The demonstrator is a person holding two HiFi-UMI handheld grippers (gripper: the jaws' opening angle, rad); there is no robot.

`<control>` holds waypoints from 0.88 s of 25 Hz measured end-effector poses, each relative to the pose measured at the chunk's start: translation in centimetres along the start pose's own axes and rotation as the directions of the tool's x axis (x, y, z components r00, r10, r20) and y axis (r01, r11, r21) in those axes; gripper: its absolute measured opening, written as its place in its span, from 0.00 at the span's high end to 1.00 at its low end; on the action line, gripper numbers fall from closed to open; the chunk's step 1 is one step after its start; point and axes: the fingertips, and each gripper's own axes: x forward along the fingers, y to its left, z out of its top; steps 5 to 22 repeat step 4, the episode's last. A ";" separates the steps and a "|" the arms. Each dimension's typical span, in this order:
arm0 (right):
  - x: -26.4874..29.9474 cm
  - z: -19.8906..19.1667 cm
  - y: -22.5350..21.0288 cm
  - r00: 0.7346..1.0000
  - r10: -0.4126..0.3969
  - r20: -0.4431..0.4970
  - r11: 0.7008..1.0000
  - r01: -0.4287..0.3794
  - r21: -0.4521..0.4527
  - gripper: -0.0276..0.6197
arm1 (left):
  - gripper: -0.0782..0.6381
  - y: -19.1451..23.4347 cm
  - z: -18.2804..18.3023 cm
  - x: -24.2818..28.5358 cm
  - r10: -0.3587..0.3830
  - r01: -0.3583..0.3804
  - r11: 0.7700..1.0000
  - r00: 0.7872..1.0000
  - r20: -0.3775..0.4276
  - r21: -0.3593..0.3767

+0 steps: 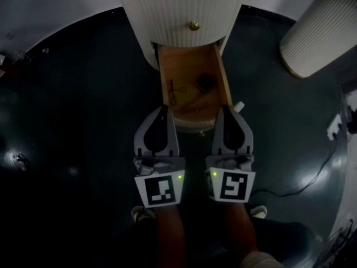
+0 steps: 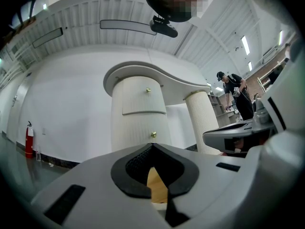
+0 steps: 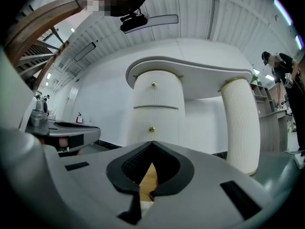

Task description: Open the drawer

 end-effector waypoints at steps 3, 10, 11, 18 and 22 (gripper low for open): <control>0.1 0.0 -0.1 1.000 0.001 0.006 1.000 -0.001 0.000 0.95 | 0.89 -0.1 0.0 0.2 0.003 -0.003 1.000 1.000 0.003 -0.005; 0.2 0.0 -0.1 1.000 0.001 0.008 1.000 -0.001 0.000 0.95 | 0.89 -0.1 -0.1 0.2 0.004 -0.004 1.000 1.000 0.005 -0.007; 0.2 0.0 -0.1 1.000 0.001 0.008 1.000 -0.001 0.000 0.95 | 0.89 -0.1 -0.1 0.2 0.004 -0.004 1.000 1.000 0.005 -0.007; 0.2 0.0 -0.1 1.000 0.001 0.008 1.000 -0.001 0.000 0.95 | 0.89 -0.1 -0.1 0.2 0.004 -0.004 1.000 1.000 0.005 -0.007; 0.2 0.0 -0.1 1.000 0.001 0.008 1.000 -0.001 0.000 0.95 | 0.89 -0.1 -0.1 0.2 0.004 -0.004 1.000 1.000 0.005 -0.007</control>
